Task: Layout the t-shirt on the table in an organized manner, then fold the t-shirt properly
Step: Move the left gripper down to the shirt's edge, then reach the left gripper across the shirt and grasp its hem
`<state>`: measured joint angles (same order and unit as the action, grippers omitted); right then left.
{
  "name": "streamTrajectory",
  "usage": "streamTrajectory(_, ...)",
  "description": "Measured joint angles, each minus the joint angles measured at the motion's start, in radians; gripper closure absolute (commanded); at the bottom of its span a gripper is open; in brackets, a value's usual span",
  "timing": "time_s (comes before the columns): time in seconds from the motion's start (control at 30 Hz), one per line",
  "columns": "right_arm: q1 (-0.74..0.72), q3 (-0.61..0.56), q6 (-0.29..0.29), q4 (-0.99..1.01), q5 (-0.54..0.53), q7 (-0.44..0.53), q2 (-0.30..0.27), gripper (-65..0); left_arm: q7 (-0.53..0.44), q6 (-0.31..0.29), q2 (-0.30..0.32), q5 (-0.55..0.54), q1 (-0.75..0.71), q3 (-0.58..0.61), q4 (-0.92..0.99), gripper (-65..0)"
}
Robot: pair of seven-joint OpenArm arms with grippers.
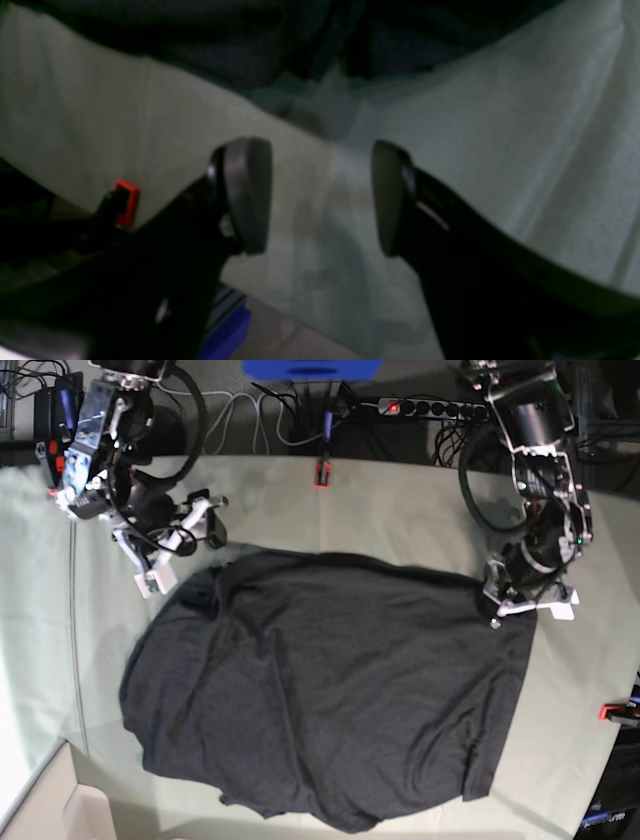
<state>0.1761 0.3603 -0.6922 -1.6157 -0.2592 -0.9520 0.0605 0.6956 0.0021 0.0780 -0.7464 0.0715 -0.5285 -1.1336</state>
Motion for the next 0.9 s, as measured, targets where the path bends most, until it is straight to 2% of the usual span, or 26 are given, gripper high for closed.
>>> streamTrajectory(0.03, 0.001, 0.000, 0.000, 0.000, 0.001, -0.002, -0.001, -32.1, -0.004, 0.003, 0.003, 0.003, 0.009, 0.012, 0.002, 0.0)
streamTrajectory(0.13, 0.001, -0.002, 0.000, 0.001, 0.000, 0.000, 0.000, -32.1, -0.006, 0.007, 0.010, -0.003, 0.031, 0.052, -0.010, -1.8)
streamTrajectory(0.2, 0.002, -0.001, 0.000, 0.001, 0.000, -0.001, 0.000, -32.1, -0.005, 0.007, 0.009, -0.005, 0.040, 0.062, -0.018, 0.0)
streamTrajectory(0.43, 0.001, 0.000, 0.000, 0.001, 0.000, -0.001, 0.000, -32.1, 0.005, 0.014, 0.008, -0.002, 0.077, 0.066, -0.130, 0.0)
streamTrajectory(0.53, 0.000, -0.002, 0.000, 0.001, 0.001, -0.001, 0.000, -32.1, 0.002, 0.017, 0.028, 0.018, 0.119, 0.130, -0.131, 0.0)
streamTrajectory(0.7, 0.000, -0.002, 0.000, 0.001, 0.000, -0.001, 0.000, -32.1, -0.002, 0.011, 0.032, 0.188, 0.190, 0.266, -0.127, 0.0)
streamTrajectory(0.9, 0.000, -0.001, 0.000, 0.001, 0.000, -0.001, 0.000, -32.1, 0.003, 0.005, -0.034, 0.409, 0.289, 0.380, -0.083, 0.0)
